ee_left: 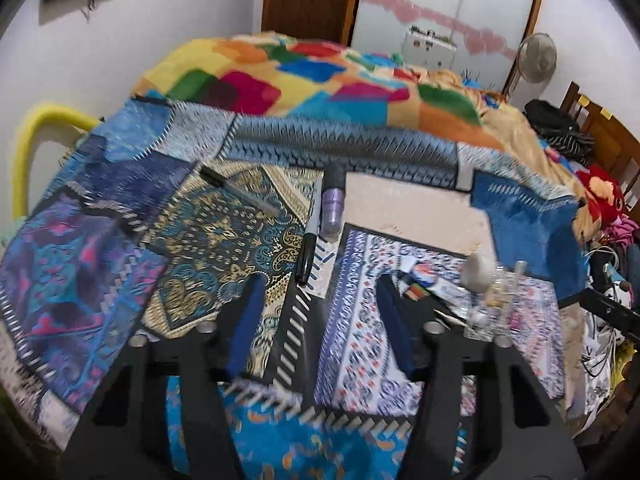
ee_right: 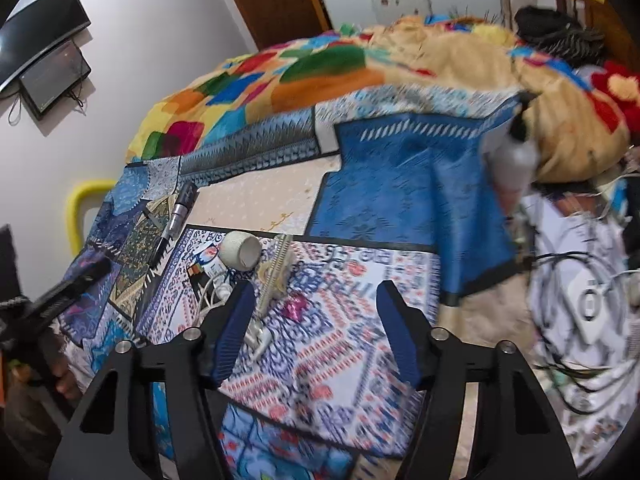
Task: Collect trash
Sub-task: 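Move the left tool to the black marker and close on it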
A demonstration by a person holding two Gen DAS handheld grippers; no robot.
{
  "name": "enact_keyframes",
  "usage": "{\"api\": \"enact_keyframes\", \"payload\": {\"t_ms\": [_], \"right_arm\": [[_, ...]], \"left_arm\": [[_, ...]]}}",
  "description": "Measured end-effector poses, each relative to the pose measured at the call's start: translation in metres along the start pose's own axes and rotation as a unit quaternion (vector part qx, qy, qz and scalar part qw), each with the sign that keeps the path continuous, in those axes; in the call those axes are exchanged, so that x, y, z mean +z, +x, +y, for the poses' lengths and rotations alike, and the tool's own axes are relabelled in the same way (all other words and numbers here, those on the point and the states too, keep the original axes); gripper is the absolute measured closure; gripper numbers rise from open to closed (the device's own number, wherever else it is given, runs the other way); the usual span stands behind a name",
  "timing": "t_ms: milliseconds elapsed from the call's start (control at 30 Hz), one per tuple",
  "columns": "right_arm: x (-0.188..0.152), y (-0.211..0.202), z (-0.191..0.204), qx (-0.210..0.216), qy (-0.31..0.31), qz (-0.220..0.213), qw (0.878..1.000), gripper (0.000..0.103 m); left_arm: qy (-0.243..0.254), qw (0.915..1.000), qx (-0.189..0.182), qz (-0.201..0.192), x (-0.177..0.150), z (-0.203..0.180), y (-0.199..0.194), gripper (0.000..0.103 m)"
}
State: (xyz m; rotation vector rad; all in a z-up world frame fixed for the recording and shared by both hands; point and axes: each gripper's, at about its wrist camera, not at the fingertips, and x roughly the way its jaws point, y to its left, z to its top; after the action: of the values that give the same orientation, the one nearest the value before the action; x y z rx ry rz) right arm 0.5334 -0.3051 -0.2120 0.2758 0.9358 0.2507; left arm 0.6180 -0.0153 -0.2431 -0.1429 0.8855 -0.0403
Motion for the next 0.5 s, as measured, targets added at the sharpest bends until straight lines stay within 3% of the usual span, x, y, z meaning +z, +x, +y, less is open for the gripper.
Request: {"api": "enact_keyframes", "payload": {"t_ms": [100,200,500], "right_arm": [[0.006,0.023,0.000,0.018,0.011,0.014,1.000,0.055],[0.009,0.041,0.001,0.030,0.019,0.026,0.999,0.058],[0.019,0.075,0.002,0.050,0.041,0.042,0.997,0.074]], "left_arm": [[-0.003,0.9997,-0.011,0.019,0.004,0.006,0.028,0.066],[-0.010,0.9994,-0.020,0.027,0.008,0.011,0.046,0.074],[0.019,0.9993,-0.002,0.030,0.011,0.003,0.074,0.077]]}}
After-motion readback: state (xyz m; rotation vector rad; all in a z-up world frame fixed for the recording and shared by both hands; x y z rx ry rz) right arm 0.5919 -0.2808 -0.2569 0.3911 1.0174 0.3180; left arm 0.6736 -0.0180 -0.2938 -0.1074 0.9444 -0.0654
